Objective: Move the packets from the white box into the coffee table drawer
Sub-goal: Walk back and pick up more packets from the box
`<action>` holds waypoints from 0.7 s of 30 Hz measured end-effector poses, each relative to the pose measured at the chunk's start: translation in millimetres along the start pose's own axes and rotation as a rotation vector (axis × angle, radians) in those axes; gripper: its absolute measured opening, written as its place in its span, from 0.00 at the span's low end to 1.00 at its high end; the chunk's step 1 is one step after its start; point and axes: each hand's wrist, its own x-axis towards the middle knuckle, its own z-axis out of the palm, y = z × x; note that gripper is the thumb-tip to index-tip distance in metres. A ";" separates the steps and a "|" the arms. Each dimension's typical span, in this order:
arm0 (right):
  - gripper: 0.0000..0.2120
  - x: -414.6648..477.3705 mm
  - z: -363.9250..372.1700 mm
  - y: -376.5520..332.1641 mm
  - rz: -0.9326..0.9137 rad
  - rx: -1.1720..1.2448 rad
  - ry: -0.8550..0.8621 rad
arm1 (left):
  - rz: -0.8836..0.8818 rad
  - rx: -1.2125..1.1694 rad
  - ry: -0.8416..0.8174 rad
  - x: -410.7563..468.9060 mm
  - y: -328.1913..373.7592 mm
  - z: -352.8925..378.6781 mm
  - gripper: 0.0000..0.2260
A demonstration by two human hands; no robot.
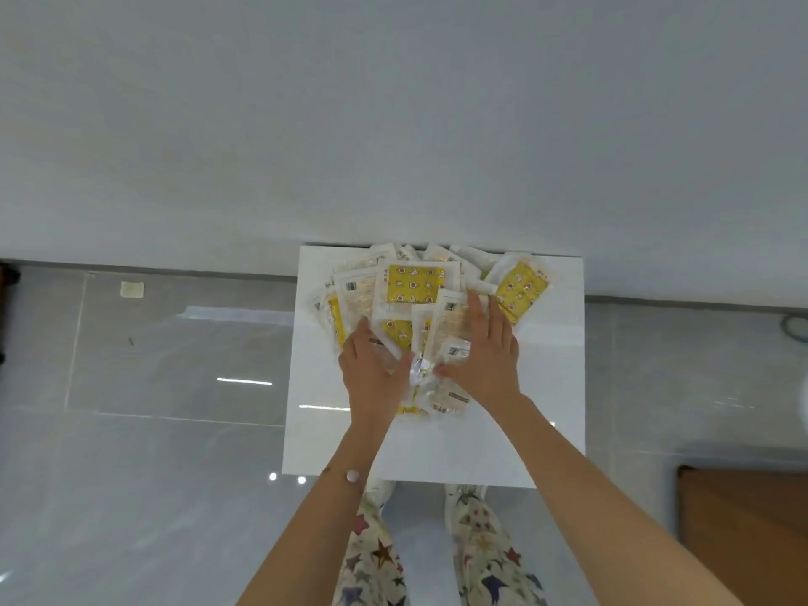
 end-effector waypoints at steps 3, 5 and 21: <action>0.50 -6.2 6.3 13.9 0.015 0.198 0.091 | -0.121 -0.040 0.094 10.3 -1.2 9.3 0.38; 0.44 -10.5 7.1 26.4 0.082 0.343 0.096 | -0.164 -0.104 0.149 17.3 -2.1 12.6 0.32; 0.06 -34.2 -14.7 56.4 0.310 0.875 0.051 | -0.201 -0.163 0.155 26.4 31.3 0.3 0.06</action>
